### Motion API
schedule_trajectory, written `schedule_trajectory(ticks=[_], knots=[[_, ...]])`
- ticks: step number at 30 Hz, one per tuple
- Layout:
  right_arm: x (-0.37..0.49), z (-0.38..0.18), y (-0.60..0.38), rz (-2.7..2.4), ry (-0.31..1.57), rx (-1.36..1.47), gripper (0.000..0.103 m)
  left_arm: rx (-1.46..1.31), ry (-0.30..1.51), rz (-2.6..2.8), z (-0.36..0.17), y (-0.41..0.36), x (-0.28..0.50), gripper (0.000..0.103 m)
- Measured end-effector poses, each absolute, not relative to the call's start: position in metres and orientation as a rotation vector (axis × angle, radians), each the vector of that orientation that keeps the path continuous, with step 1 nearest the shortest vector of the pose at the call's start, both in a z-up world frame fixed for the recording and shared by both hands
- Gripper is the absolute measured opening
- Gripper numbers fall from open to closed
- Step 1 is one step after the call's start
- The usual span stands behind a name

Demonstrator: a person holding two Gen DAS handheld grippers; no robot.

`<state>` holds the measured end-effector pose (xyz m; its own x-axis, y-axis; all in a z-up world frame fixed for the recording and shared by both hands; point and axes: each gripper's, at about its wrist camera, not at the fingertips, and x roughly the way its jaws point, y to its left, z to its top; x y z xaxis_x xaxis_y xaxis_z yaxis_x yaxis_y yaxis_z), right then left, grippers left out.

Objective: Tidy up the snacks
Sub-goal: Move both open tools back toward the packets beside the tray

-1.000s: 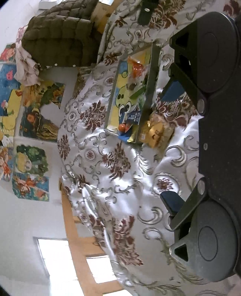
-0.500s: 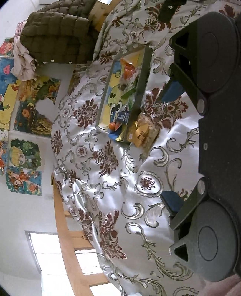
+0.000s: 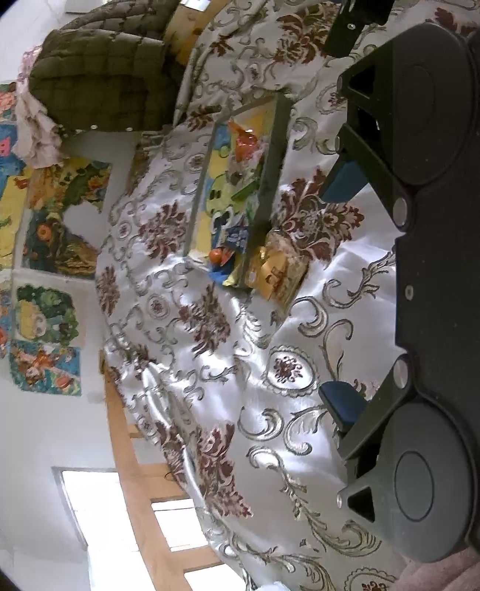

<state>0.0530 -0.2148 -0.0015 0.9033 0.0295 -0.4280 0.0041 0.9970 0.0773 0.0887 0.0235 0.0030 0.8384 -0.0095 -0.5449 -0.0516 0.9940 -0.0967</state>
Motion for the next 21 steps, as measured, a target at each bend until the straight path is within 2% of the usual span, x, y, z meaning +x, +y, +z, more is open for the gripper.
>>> schedule_trajectory(ticks=[21], knots=[[0.09, -0.012, -0.208, 0.016, 0.504, 0.083, 0.103, 0.014, 0.648, -0.031, 0.006, 0.029, 0.157, 0.102]])
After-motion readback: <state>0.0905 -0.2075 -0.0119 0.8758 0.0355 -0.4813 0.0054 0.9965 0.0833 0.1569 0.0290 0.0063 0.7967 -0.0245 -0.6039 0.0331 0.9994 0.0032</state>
